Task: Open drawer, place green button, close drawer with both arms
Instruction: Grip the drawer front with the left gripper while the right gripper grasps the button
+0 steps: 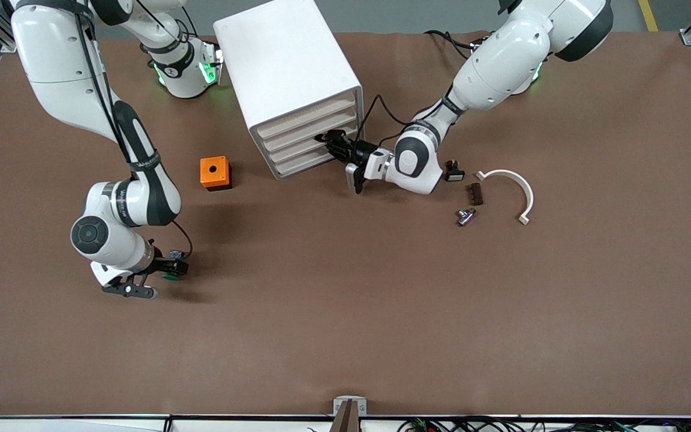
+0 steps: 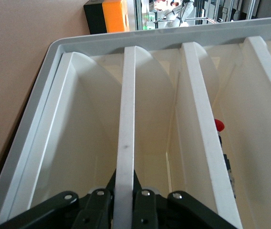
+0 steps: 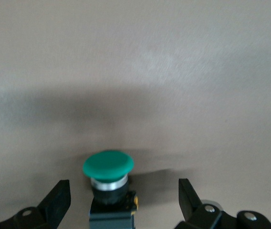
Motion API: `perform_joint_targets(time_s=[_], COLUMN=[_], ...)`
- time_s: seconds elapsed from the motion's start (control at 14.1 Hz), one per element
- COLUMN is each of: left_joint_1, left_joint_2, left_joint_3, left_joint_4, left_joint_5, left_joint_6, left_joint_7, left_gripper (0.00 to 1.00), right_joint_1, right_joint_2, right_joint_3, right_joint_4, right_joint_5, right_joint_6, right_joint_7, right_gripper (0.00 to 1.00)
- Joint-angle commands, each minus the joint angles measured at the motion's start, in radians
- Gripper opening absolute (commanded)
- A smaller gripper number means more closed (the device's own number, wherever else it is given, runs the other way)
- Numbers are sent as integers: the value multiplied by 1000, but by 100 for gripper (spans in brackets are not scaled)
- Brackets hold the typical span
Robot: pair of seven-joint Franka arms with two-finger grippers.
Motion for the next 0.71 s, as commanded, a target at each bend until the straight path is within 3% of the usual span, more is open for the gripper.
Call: perform_joint_targets(time_s=[0.0, 0.35, 0.43, 0.64], left_joint_1=[-13, -1, 5, 7], left_joint_2=[24, 24, 24, 26], left_joint_3=[-2, 8, 18, 49], left_joint_4=[30, 50, 53, 74], left_joint_5=[-29, -29, -27, -27], left_joint_6=[-1, 1, -1, -2], left_joint_7=[28, 7, 3, 0], left_gripper=[0, 0, 0, 0], right_joint_1=[6, 6, 6, 7], right_joint_2=[-3, -4, -4, -6], right_joint_3=[6, 11, 11, 12], right_joint_4=[8, 10, 10, 10], right_joint_5=[3, 5, 5, 5], right_joint_6=[-48, -100, -100, -103], right_joint_7=[16, 18, 18, 16], right_gripper=[100, 100, 94, 55])
